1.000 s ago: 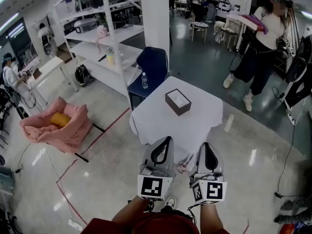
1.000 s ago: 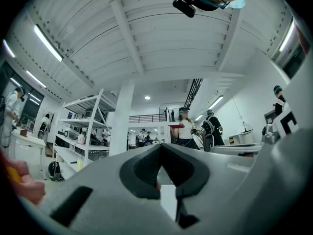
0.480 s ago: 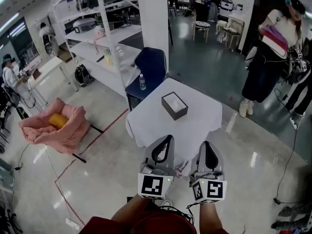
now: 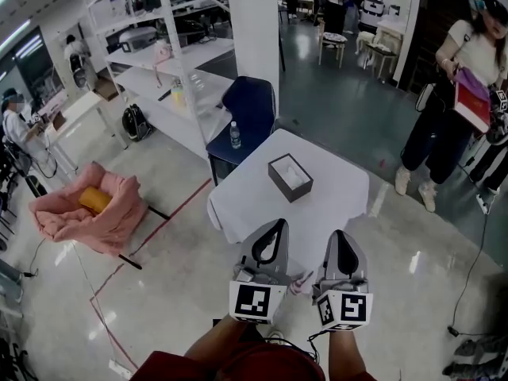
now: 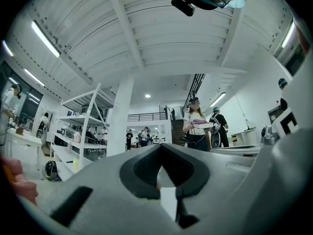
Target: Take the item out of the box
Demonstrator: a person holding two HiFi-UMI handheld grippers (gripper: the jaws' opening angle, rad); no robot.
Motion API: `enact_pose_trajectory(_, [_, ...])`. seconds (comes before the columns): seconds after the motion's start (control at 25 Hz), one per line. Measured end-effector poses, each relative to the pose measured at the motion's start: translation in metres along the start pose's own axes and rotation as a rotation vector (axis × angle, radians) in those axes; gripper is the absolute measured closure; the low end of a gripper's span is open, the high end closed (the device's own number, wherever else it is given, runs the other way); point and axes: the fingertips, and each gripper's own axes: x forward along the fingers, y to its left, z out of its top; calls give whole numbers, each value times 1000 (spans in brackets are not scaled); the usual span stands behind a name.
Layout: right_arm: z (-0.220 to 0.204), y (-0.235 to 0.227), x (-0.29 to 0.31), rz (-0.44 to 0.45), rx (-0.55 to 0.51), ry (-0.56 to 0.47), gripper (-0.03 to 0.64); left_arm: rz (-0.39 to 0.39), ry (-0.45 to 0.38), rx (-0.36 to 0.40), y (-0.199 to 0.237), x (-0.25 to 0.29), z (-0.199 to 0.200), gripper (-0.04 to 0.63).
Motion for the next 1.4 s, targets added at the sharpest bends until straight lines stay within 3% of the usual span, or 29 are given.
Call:
enact_pose_trajectory(0.84, [-31, 69, 196, -70, -48, 9, 617, -70, -30, -21, 183, 107, -18, 592])
enact_pose_trajectory(1.4, [-62, 69, 255, -155, -68, 54, 617, -123, -7, -60, 238, 152, -53, 591])
